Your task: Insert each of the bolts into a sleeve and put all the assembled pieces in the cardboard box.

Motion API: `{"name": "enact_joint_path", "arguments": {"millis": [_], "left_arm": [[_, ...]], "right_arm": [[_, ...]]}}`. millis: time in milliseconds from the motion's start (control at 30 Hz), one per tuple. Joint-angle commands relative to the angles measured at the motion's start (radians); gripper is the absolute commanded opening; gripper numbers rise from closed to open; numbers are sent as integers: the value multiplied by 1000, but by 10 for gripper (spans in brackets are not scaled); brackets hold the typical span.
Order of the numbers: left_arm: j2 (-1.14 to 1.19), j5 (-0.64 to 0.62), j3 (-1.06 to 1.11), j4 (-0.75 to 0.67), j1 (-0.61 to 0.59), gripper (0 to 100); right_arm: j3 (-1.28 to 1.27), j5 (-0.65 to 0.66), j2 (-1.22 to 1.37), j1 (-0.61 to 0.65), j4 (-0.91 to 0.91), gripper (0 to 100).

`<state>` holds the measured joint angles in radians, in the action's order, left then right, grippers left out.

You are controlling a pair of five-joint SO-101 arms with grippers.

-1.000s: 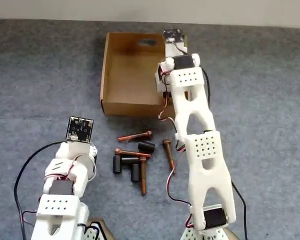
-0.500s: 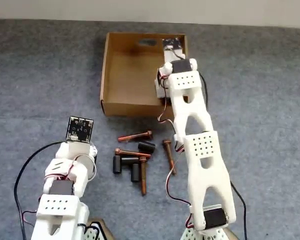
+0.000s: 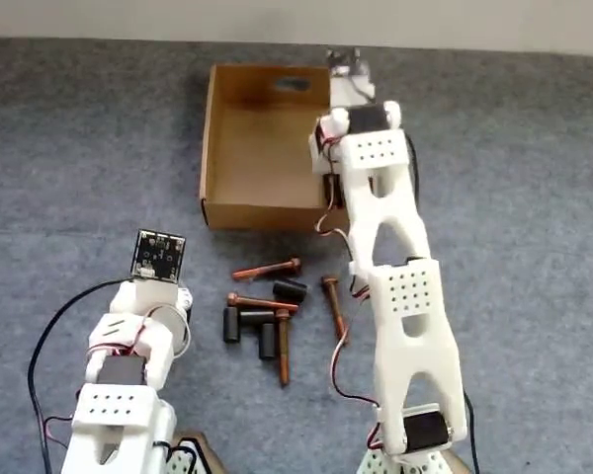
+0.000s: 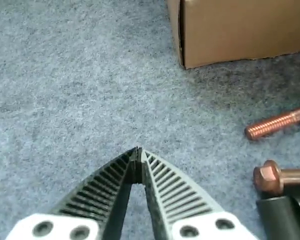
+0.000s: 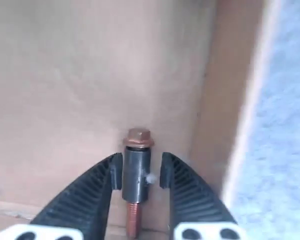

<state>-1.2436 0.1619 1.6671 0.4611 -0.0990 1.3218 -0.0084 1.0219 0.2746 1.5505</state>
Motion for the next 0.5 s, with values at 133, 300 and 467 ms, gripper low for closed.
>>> {"name": "enact_joint_path", "arguments": {"millis": [133,300,467], "left_arm": [[-7,6,-7,-20,18,14],[-7,6,-7,-20,18,14],[-7,6,-7,-20,18,14]], "right_arm": [[48,8,-272,-8,105,113],[48,9,-358,-25,177,113],[35,9,-435,-31,216,112]]}}
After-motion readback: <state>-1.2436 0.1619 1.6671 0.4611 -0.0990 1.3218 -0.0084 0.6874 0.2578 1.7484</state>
